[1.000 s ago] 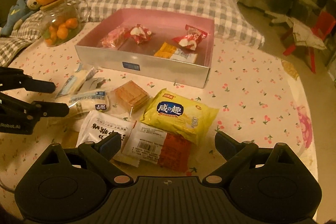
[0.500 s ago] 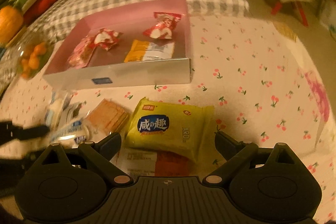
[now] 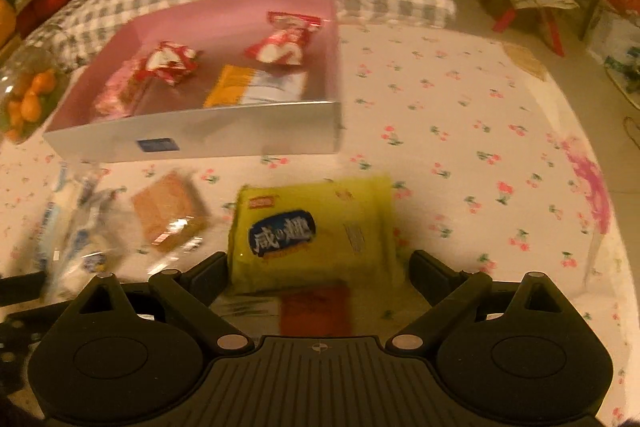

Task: Organize snacks
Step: 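Grasp the white-and-blue bread packet with the left tool while the right tool grasps the yellow packet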

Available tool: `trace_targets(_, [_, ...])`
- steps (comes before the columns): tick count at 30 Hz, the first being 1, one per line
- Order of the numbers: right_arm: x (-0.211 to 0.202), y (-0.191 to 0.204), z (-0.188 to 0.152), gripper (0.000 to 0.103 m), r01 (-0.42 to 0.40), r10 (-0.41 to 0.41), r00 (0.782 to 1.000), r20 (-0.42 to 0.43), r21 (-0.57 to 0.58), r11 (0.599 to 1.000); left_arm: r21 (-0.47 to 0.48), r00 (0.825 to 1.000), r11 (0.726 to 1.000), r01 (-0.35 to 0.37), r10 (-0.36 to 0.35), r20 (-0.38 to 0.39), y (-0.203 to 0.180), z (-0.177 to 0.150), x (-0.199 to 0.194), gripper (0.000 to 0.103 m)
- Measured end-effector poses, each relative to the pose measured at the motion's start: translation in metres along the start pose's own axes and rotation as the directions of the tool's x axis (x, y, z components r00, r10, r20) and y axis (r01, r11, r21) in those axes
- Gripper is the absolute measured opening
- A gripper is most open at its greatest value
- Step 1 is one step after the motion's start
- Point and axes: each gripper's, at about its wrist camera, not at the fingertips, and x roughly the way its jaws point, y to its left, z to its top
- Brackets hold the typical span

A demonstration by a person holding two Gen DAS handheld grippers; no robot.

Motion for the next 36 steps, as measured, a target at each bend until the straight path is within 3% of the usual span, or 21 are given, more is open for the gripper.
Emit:
trace_targets(11, [-0.002,-0.033,-0.001,0.097,0.047,-0.046,0.999,-0.014,0.062,0.997,-0.108,0.998,0.994,-0.008,0.002,-0.063,0.021,-0.016,-0.012,0.03])
trace_targets(16, [-0.005,-0.035,0.002,0.097,-0.029,0.031,0.999,-0.021,0.069,0.997,-0.118,0.994,0.992,0.054,-0.064,-0.086,0.029,-0.021,-0.013,0.032])
trace_targets(19, [-0.005,-0.033,0.005,0.097,-0.068,0.07,0.997,-0.022,0.084,0.994,-0.116,0.993,0.99,0.076,-0.085,-0.08,0.029,-0.021,-0.011,0.038])
trace_targets(24, [-0.001,-0.029,0.009,0.097,-0.051,0.053,0.999,-0.015,0.081,0.995,-0.091,0.994,0.993,0.07,-0.077,-0.076,0.02,-0.019,-0.008,0.043])
trace_targets(29, [0.004,-0.024,0.01,0.097,-0.007,0.007,1.0,0.004,0.042,0.999,-0.083,0.994,0.996,0.042,-0.05,-0.094,0.017,-0.018,-0.007,0.042])
trace_targets(34, [0.009,-0.021,0.012,0.096,0.024,-0.024,0.999,0.027,0.006,1.0,-0.11,0.994,0.994,0.016,-0.027,-0.103,0.021,-0.017,-0.007,0.031])
trace_targets(36, [0.009,-0.021,0.013,0.089,0.024,-0.024,0.999,0.043,0.0,1.0,-0.121,0.994,0.992,0.018,-0.03,-0.103,0.023,-0.017,-0.008,0.03])
